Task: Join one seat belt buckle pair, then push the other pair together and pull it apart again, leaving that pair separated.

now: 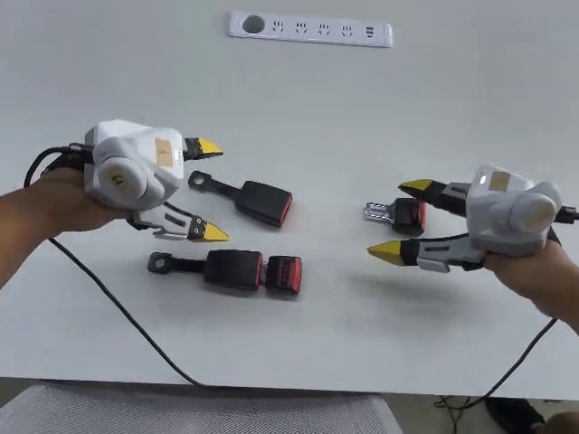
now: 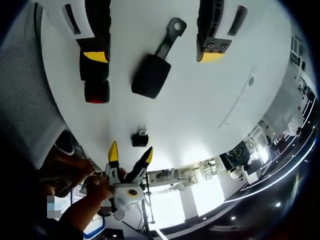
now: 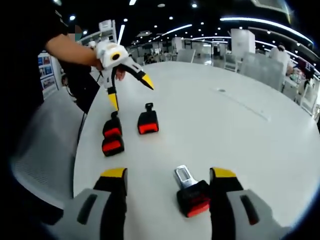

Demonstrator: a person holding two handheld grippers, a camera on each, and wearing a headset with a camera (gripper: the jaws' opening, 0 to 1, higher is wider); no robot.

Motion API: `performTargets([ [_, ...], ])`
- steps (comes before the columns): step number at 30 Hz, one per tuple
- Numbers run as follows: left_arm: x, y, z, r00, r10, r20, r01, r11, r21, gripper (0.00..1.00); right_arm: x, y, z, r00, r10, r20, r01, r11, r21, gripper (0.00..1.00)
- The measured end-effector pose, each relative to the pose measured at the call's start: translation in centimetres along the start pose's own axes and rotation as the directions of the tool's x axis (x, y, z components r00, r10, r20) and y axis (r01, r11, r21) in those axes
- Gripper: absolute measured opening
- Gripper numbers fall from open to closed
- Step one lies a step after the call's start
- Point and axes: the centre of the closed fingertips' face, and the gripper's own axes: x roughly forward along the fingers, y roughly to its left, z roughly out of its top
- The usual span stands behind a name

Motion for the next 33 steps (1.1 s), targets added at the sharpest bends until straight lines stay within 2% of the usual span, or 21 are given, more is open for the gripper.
performTargets([
  [2, 0.8, 0.2, -0.1, 0.9997, -0.019, -0.016, 0.019, 1.0, 0.021, 0.71, -0.2, -0.8, -0.8, 0.9996, 0.003, -0.029, -0.003, 1.0, -0.014, 0.68],
  [3, 1.4, 0.2, -0.1, 0.9989, -0.04, -0.026, 0.041, 0.999, 0.027, 0.71, -0.4, -0.3, -0.7, 0.9988, 0.013, -0.047, -0.014, 1.0, -0.022, 0.68],
  [6, 2.6, 0.3, -0.1, 0.9966, -0.072, -0.041, 0.074, 0.996, 0.046, 0.68, -0.5, -0.6, -2.1, 0.9932, 0.04, -0.109, -0.047, 0.997, -0.066, 0.67],
  [9, 3.6, 0.0, -0.2, 0.9904, -0.129, -0.049, 0.132, 0.99, 0.057, 0.65, -0.6, -0.9, -2.9, 0.9893, 0.063, -0.131, -0.07, 0.996, -0.053, 0.66],
  [10, 4.0, -0.1, -0.5, 0.9871, -0.146, -0.064, 0.151, 0.986, 0.068, 0.65, -0.6, -1.0, -3.1, 0.9879, 0.069, -0.139, -0.077, 0.995, -0.057, 0.66],
  [15, 5.3, 0.2, -1.4, 0.9784, -0.18, -0.102, 0.189, 0.979, 0.078, 0.63, -0.4, -1.8, -4.1, 0.9823, 0.091, -0.164, -0.101, 0.993, -0.057, 0.66],
  [17, 5.6, 0.5, -1.9, 0.9734, -0.182, -0.14, 0.199, 0.973, 0.119, 0.61, -0.2, -2.0, -4.5, 0.9783, 0.1, -0.181, -0.113, 0.992, -0.062, 0.65],
  [19, 5.9, 0.6, -1.7, 0.9726, -0.193, -0.13, 0.207, 0.972, 0.111, 0.58, 0.1, -2.3, -4.6, 0.9775, 0.099, -0.186, -0.116, 0.99, -0.082, 0.63],
  [21, 6.1, 0.3, -1.5, 0.9667, -0.224, -0.123, 0.237, 0.967, 0.098, 0.56, 0.3, -2.5, -4.6, 0.9768, 0.107, -0.186, -0.125, 0.988, -0.089, 0.6],
  [24, 6.2, 0.3, -1.4, 0.9634, -0.238, -0.124, 0.25, 0.964, 0.093, 0.54, 0.5, -2.3, -4.6, 0.9735, 0.126, -0.191, -0.149, 0.983, -0.111, 0.57],
  [26, 6.1, -0.2, -1.5, 0.9553, -0.268, -0.124, 0.279, 0.957, 0.082, 0.43, 0.6, -2.3, -4.8, 0.9707, 0.135, -0.199, -0.161, 0.979, -0.125, 0.54],
  [27, 6.0, -0.3, -1.3, 0.9568, -0.267, -0.115, 0.279, 0.954, 0.105, 0.4, 0.7, -2.3, -4.7, 0.9707, 0.139, -0.196, -0.167, 0.976, -0.138, 0.53],
  [30, 5.9, -0.1, -1.4, 0.9613, -0.253, -0.11, 0.262, 0.962, 0.077, 0.38, 0.8, -2.7, -4.7, 0.9727, 0.135, -0.189, -0.164, 0.976, -0.146, 0.49],
  [31, 5.8, -0.1, -1.4, 0.9637, -0.244, -0.109, 0.252, 0.966, 0.066, 0.35, 0.7, -2.9, -4.7, 0.9736, 0.128, -0.189, -0.159, 0.974, -0.161, 0.46],
  [33, 5.7, 0.0, -1.5, 0.9678, -0.226, -0.11, 0.233, 0.971, 0.049, 0.34, 0.7, -3.0, -4.8, 0.9735, 0.127, -0.19, -0.16, 0.973, -0.169, 0.39],
])
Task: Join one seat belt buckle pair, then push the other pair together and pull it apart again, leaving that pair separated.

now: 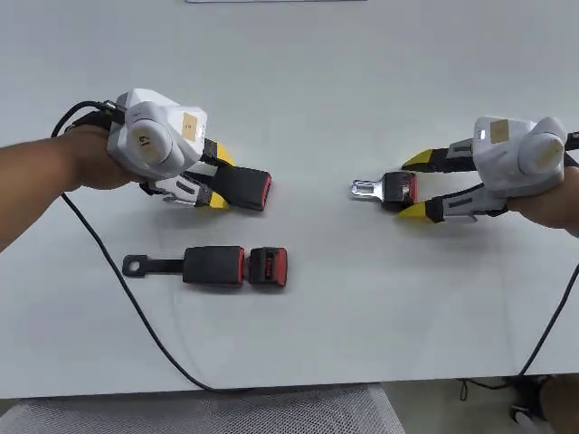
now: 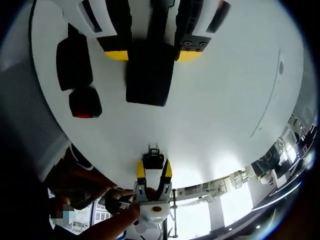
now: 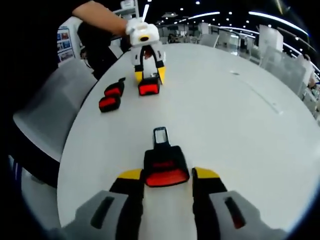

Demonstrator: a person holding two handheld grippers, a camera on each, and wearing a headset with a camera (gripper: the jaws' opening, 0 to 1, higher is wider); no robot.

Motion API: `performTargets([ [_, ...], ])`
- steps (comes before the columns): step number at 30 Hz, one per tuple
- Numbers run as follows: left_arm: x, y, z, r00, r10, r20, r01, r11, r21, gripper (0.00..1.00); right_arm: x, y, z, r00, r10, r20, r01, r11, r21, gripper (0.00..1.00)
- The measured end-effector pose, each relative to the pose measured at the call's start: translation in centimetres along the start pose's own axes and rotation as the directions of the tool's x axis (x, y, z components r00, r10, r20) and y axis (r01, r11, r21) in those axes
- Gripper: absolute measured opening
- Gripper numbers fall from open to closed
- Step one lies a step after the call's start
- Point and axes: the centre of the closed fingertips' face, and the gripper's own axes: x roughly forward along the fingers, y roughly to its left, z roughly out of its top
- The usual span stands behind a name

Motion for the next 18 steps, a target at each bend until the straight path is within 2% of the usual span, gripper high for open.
performTargets([
  [4, -0.2, 0.05, -0.07, 0.999, 0.044, 0.01, -0.043, 0.998, -0.047, 0.34, -0.06, 0.13, -0.02, 0.9997, 0.007, 0.022, -0.007, 1.0, -0.012, 0.36],
  [8, -0.26, 0.12, -0.21, 0.9966, 0.083, -0.001, -0.082, 0.992, -0.094, 0.34, -0.22, 0.11, -0.03, 0.9959, -0.004, 0.09, 0.004, 1.0, 0.001, 0.35],
  [11, -0.38, 0.18, -0.35, 0.994, 0.108, 0.02, -0.104, 0.985, -0.139, 0.34, -0.21, 0.11, 0.12, 0.994, -0.019, 0.108, 0.017, 1.0, 0.017, 0.34],
  [14, -0.33, 0.23, -0.3, 0.994, 0.108, 0.022, -0.104, 0.985, -0.139, 0.34, -0.35, 0.08, 0.22, 0.9928, -0.018, 0.119, 0.014, 0.999, 0.036, 0.34],
  [18, -0.19, 0.31, -0.26, 0.9959, 0.091, 0.004, -0.09, 0.988, -0.124, 0.34, -0.43, 0.09, 0.27, 0.9919, -0.008, 0.127, 0.003, 0.999, 0.039, 0.34],
])
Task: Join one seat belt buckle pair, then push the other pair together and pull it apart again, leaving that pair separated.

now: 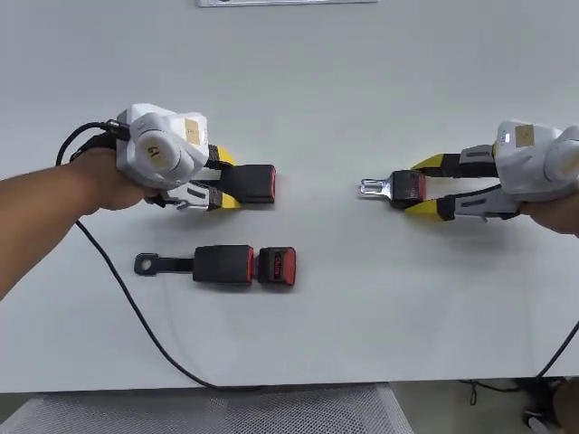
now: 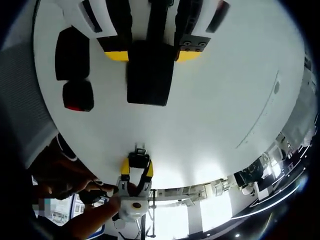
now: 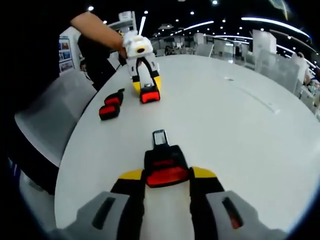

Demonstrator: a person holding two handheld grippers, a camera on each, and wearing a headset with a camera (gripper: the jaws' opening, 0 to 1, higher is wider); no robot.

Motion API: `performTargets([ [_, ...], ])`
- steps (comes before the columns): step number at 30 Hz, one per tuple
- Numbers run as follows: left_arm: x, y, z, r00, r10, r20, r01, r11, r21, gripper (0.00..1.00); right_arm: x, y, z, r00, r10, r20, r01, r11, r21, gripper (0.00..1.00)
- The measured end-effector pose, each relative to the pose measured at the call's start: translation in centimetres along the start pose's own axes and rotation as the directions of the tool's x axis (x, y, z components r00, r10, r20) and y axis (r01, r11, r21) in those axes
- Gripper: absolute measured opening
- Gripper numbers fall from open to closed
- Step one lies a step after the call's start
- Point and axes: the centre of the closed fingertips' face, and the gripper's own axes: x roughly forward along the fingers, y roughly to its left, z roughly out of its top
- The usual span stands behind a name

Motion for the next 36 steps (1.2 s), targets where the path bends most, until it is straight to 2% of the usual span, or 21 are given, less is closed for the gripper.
performTargets([
  [5, 0.1, 0.0, -0.1, 0.9999, -0.009, -0.011, 0.009, 1.0, 0.001, 0.34, 0.2, 0.1, 0.2, 0.9999, 0.006, 0.012, -0.006, 1.0, 0.002, 0.34],
  [16, 0.2, -0.1, -0.2, 0.9998, -0.005, -0.021, 0.004, 1.0, -0.016, 0.34, 2.3, 0.8, 2.1, 0.9971, 0.019, 0.074, -0.02, 1.0, 0.016, 0.34],
  [30, 0.2, -0.1, -0.2, 0.9995, 0.003, -0.03, -0.003, 1.0, -0.025, 0.34, 6.0, 1.7, 4.9, 0.9967, 0.008, 0.08, -0.007, 1.0, -0.014, 0.34],
  [36, 0.2, -0.1, -0.2, 0.9995, 0.003, -0.032, -0.004, 1.0, -0.023, 0.34, 7.0, 2.0, 5.6, 0.9958, 0.002, 0.091, -0.002, 1.0, -0.007, 0.34],
])
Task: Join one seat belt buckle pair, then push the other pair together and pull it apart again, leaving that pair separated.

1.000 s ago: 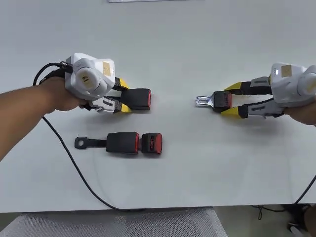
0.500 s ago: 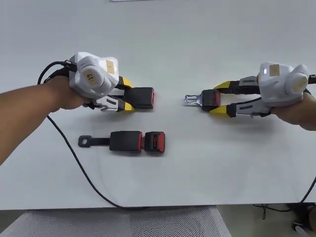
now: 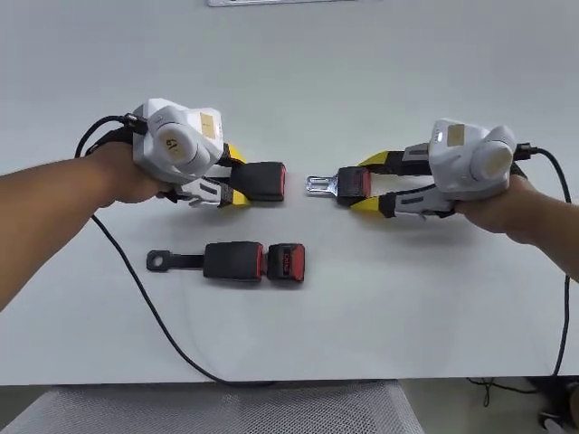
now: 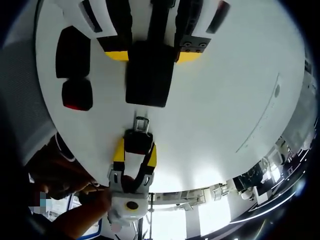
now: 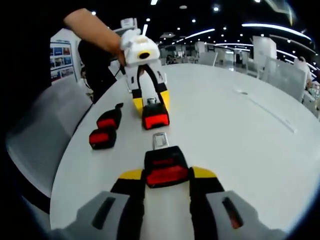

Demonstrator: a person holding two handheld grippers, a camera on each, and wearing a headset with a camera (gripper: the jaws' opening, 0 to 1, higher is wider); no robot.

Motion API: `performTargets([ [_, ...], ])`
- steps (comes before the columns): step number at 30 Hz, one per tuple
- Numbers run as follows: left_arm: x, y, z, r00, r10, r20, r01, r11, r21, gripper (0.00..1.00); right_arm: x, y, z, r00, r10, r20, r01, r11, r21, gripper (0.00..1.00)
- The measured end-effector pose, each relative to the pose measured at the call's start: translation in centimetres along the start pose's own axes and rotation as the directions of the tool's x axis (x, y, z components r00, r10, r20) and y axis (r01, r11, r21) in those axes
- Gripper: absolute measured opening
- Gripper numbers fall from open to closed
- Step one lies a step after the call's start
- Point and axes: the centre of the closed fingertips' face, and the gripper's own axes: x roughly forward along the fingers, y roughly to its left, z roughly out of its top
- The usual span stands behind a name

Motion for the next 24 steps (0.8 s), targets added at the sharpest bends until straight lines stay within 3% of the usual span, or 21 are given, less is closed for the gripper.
performTargets([
  [18, 0.1, 0.0, 0.1, 0.9999, -0.004, -0.012, 0.004, 1.0, 0.013, 0.33, 3.4, 1.0, 2.3, 0.9996, 0.027, 0.012, -0.026, 1.0, -0.015, 0.34],
  [24, 0.1, 0.0, 0.1, 0.9999, -0.005, -0.011, 0.005, 1.0, 0.025, 0.33, 3.4, 1.1, 2.3, 0.9993, 0.038, 0.006, -0.038, 0.999, -0.011, 0.34],
])
